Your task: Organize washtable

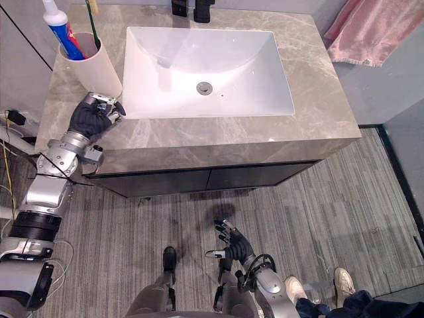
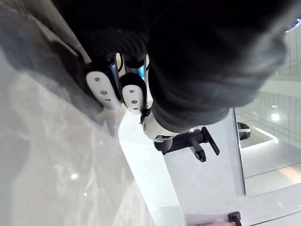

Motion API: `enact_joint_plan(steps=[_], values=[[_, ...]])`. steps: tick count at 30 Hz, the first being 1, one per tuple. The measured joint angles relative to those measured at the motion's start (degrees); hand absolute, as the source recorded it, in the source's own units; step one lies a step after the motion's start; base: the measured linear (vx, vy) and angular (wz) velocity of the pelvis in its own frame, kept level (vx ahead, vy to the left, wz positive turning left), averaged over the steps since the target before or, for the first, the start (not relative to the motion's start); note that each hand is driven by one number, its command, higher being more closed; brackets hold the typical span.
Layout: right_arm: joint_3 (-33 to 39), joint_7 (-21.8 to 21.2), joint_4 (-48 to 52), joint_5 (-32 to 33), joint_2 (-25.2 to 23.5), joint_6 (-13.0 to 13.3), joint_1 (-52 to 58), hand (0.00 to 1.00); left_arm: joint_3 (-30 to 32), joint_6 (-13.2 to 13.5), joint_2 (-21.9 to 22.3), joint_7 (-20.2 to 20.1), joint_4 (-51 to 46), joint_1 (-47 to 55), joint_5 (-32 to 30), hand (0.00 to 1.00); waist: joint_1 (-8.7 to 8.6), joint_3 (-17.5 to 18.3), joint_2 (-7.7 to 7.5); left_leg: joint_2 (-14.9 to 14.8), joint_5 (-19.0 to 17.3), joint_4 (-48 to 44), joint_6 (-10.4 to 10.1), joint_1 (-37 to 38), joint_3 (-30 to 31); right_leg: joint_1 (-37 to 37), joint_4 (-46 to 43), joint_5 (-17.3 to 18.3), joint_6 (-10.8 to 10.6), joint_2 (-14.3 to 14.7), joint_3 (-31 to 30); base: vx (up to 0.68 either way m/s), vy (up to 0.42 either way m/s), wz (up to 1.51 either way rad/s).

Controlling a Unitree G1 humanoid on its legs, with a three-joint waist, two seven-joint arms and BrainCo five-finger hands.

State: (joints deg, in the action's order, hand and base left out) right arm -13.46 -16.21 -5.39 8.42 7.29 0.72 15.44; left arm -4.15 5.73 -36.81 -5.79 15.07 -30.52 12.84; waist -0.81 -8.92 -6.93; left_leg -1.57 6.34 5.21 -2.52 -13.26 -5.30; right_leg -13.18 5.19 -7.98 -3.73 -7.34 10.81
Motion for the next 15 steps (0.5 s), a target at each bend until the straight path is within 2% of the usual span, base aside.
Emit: enact_joint_plan(steps=[15], values=[[0.09, 0.02, 0.01, 0.00, -0.01, -0.02, 0.00, 0.00, -0.58, 0.26, 0.00, -0.01, 1.70, -2.12, 0.00, 1.00, -0.04, 0.03, -0.05, 0.04, 0.01, 0.01, 0.01, -0.31, -0.06, -0.31, 0.01, -0.07, -0.09, 0.03, -0.10, 0.00, 0.000, 0.00]])
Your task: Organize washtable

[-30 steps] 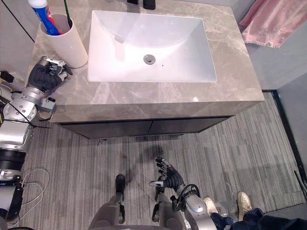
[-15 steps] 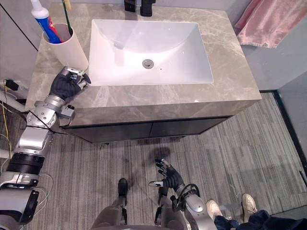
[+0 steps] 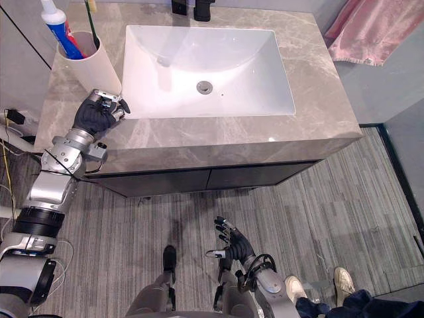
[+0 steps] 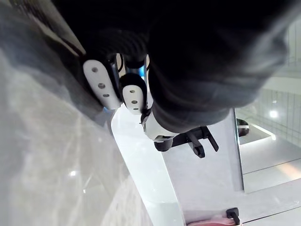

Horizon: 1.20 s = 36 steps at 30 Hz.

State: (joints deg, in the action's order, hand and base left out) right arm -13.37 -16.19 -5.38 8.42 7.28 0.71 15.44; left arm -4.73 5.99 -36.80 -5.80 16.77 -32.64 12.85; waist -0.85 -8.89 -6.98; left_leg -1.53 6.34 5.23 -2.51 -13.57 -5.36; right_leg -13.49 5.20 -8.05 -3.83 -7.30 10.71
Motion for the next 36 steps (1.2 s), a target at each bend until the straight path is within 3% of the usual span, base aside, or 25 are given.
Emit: enact_joint_plan(steps=[22, 36], values=[[0.07, -0.07, -0.25, -0.05, 0.01, -0.01, 0.11, 0.00, 5.42, 0.91, -0.29, -0.54, -0.20, 4.26, -0.14, 1.00, 0.14, -0.01, 0.00, -0.37, 0.01, 0.02, 0.00, 0.19, 0.31, 0.36, -0.07, 0.06, -0.03, 0.07, 0.27, 0.00, 0.000, 0.00], [0.02, -0.13, -1.08, -0.06, 0.01, -0.01, 0.11, 0.00, 4.82, 0.93, -0.28, -0.34, -1.37, 4.51, -0.16, 1.00, 0.18, 0.03, -0.08, -0.34, 0.02, 0.02, 0.01, 0.25, 0.40, 0.48, -0.08, 0.06, -0.04, 0.05, 0.30, 0.00, 0.000, 0.00]])
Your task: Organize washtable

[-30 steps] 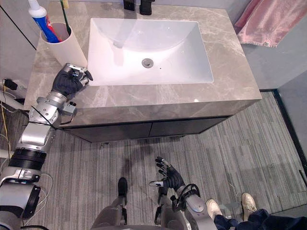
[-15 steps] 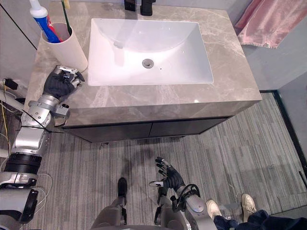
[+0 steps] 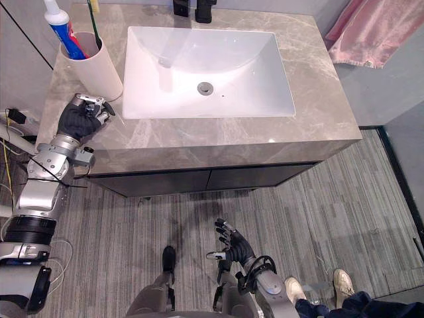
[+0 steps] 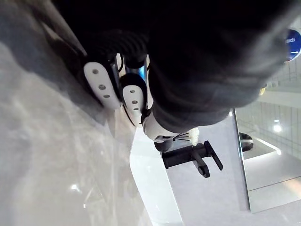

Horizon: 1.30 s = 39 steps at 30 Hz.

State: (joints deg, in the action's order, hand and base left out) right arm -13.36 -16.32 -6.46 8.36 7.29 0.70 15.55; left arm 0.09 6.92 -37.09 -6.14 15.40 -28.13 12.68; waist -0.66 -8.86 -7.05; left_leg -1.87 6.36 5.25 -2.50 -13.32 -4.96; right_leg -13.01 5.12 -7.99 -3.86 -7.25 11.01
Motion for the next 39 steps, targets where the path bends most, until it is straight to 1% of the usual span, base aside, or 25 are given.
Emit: enact_joint_plan(steps=[9, 10, 12, 13, 18, 19, 24, 25, 29, 32, 35, 39], values=[[0.02, 0.00, 0.01, 0.01, 0.01, 0.00, 0.00, 0.00, -1.38, -0.12, -0.11, 0.07, 0.10, -1.03, -0.09, 1.00, -0.05, -0.04, -0.23, -0.02, 0.00, 0.01, 0.00, -0.01, -0.05, -0.07, 0.02, 0.00, 0.00, 0.00, -0.05, 0.00, 0.000, 0.00], [-0.01, 0.00, 0.01, 0.02, 0.03, -0.02, -0.07, 0.00, -3.37, -0.25, -0.88, 0.19, 1.75, -3.67, -0.11, 1.00, 0.06, -0.05, -0.56, -0.06, 0.04, 0.01, 0.03, -0.12, -0.02, -0.15, 0.01, -0.02, 0.01, 0.03, -0.04, 0.00, 0.000, 0.00], [-0.03, 0.02, 0.05, 0.04, 0.01, -0.01, -0.10, 0.00, -5.12, -0.29, -1.93, 0.29, 3.30, -5.86, -0.07, 1.00, 0.00, -0.13, -0.97, -0.08, 0.08, 0.01, 0.03, -0.18, -0.02, -0.22, 0.00, -0.03, 0.02, 0.05, -0.04, 0.00, 0.000, 0.00], [-0.06, 0.10, 0.05, 0.05, 0.01, -0.01, -0.05, 0.00, -6.87, -0.43, -3.46, 0.41, 5.81, -9.26, 0.09, 1.00, -0.15, -0.50, -1.78, -0.08, 0.14, 0.01, 0.10, -0.23, -0.03, -0.31, -0.01, -0.06, 0.05, 0.05, -0.06, 0.00, 0.000, 0.00], [-0.08, 0.17, 0.06, 0.05, -0.01, 0.00, 0.23, 0.00, -8.73, -0.49, -5.70, 0.49, 8.43, -14.44, 0.15, 1.00, -0.92, -1.41, -3.17, -0.05, 0.24, 0.00, 0.22, -0.90, -0.04, -1.00, -0.12, -0.13, 0.06, 0.01, -0.10, 0.00, 0.000, 0.00], [-0.09, 0.17, 0.07, 0.05, -0.01, 0.00, 0.23, 0.00, -8.74, -0.46, -5.96, 0.48, 8.56, -14.75, 0.19, 1.00, -0.98, -1.47, -3.22, -0.05, 0.25, 0.00, 0.23, -1.01, -0.06, -1.14, -0.14, -0.16, 0.05, 0.02, -0.10, 0.00, 0.000, 0.00], [-0.02, 0.19, 1.10, 0.05, -0.01, 0.07, 0.33, 0.00, -9.19, -0.79, -8.21, 0.91, 10.17, -19.29, 0.24, 1.00, -1.16, -4.45, -3.20, -0.11, 0.25, -0.27, 0.23, -1.05, -0.06, -1.15, -0.27, -0.23, 0.12, 0.07, -0.13, 0.00, 0.000, 0.00], [-0.02, 0.19, 1.10, 0.05, -0.01, 0.07, 0.33, 0.00, -9.19, -0.79, -8.22, 0.91, 10.18, -19.31, 0.24, 1.00, -1.16, -4.46, -3.20, -0.11, 0.25, -0.27, 0.23, -1.05, -0.06, -1.15, -0.27, -0.23, 0.12, 0.07, -0.13, 0.00, 0.000, 0.00], [0.09, 0.23, 1.15, 0.05, 0.00, 0.19, 0.51, 0.00, -9.22, -0.73, -9.67, 1.17, 11.76, -22.66, 1.37, 1.00, -1.24, -6.60, -3.12, -0.13, 0.09, -0.30, 0.03, -1.22, -0.06, -1.36, -0.33, -0.22, 0.13, 0.07, -0.15, 0.00, 0.000, 0.00], [0.61, 0.27, 1.26, 0.03, 0.00, 0.27, 0.58, 0.00, -9.04, 0.25, -11.12, 1.18, 11.59, -23.65, 1.46, 1.00, -1.22, -7.22, -2.93, -0.16, 0.04, -0.46, -0.05, -2.52, -0.05, -2.80, -0.69, -0.22, 0.13, 0.07, -0.15, 0.00, 0.000, 0.00], [1.52, 0.39, 1.32, 0.04, 0.00, 0.43, 0.57, 0.00, -9.02, 0.40, -11.72, 1.18, 12.00, -25.15, 1.45, 1.00, -1.04, -8.14, -2.75, -0.12, 0.22, -0.91, 0.23, -3.03, -0.04, -3.21, -0.94, -0.22, 0.13, 0.09, -0.17, 0.02, 0.011, 0.01], [1.84, 1.31, 1.90, 0.03, 0.01, 0.56, 0.57, 0.00, -9.97, 0.48, -14.14, 1.15, 12.35, -27.67, 1.38, 1.00, -1.43, -8.85, -2.36, -0.19, 0.22, -1.33, 0.22, -4.79, 0.29, -4.62, -1.12, -0.32, 0.26, 0.10, -0.10, 0.01, 0.008, 0.03]])
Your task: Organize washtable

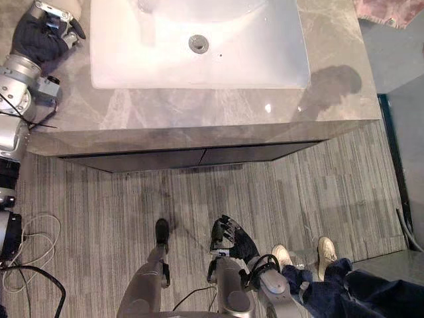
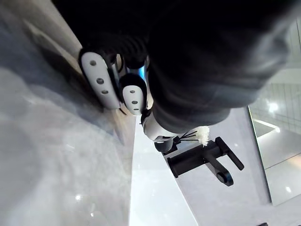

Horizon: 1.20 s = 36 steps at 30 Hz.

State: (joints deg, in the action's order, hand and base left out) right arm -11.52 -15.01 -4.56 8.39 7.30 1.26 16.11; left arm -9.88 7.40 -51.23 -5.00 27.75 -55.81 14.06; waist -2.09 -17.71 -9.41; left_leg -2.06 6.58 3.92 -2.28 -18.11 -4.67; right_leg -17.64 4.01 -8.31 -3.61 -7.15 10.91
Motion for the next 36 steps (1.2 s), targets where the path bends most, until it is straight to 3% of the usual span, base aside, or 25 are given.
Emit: enact_joint_plan(steps=[10, 18, 23, 36], values=[[-0.21, 0.10, 2.05, 0.02, -0.21, 0.69, 0.58, 0.00, -8.31, -0.34, -5.90, -0.13, 4.92, -11.35, -0.16, 1.00, -0.23, -1.68, 0.50, -0.20, 0.20, -1.09, 0.07, -3.08, 0.07, -2.63, -0.32, -0.76, 0.05, 0.07, -0.09, 0.00, 0.000, 0.00], [-0.29, 0.34, 8.44, 0.53, -0.34, 1.33, 4.94, 0.00, -9.97, -0.63, -6.19, -0.82, 4.98, -15.44, -0.18, 1.00, 0.02, -2.83, 2.25, -3.19, -0.29, -2.04, 0.00, -5.26, -0.25, -4.75, 0.21, -7.55, -0.05, 2.67, -0.10, -0.02, 0.017, -0.09], [-0.19, 1.23, 11.15, 0.72, -0.64, 1.96, 8.31, 0.00, -9.77, -0.71, -6.24, -1.15, 4.21, -15.45, -0.18, 1.00, 1.49, -2.98, 3.09, -5.10, -0.55, -2.91, 0.33, -6.59, -1.23, -5.79, 1.37, -10.35, 0.47, 4.41, -0.08, -0.01, 0.000, -0.13], [1.71, 2.36, 12.17, 3.16, -0.59, 2.32, 9.16, 0.00, -9.76, -2.37, -5.35, -1.40, 4.23, -13.71, -1.16, 1.00, 2.80, -0.82, 4.46, -9.56, -0.87, -6.32, -1.18, -9.05, -1.75, -6.73, 1.50, -10.37, 0.37, 8.20, -1.04, 0.00, -0.016, -0.05]])
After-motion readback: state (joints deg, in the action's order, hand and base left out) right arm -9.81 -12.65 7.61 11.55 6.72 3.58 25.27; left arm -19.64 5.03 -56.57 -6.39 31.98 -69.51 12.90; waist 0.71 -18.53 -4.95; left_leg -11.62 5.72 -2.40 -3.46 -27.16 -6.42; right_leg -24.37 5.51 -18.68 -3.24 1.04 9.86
